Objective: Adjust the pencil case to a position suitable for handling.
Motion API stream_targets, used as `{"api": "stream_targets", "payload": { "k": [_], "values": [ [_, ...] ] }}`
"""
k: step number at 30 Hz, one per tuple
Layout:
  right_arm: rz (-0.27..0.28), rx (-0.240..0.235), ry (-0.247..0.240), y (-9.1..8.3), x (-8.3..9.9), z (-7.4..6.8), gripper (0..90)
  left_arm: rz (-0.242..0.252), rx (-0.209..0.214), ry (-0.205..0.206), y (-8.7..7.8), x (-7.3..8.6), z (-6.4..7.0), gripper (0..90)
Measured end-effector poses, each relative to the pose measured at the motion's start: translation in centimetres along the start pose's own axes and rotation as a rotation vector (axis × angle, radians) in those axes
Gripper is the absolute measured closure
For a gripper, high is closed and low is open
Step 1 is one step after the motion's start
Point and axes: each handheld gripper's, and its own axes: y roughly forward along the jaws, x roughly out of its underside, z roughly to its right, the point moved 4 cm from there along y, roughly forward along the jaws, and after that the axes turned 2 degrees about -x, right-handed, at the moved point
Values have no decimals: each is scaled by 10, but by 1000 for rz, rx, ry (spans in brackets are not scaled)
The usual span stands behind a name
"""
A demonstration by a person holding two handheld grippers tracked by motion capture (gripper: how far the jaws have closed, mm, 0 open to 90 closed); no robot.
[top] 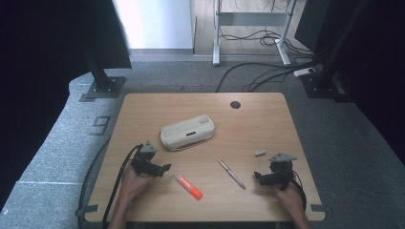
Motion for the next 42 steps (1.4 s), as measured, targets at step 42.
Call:
{"api": "stream_targets", "payload": {
  "k": [42],
  "values": [
    [-1, 0, -1, 0, 0, 0, 0, -54, 138, 73, 54, -90, -18, 206]
  ]
}}
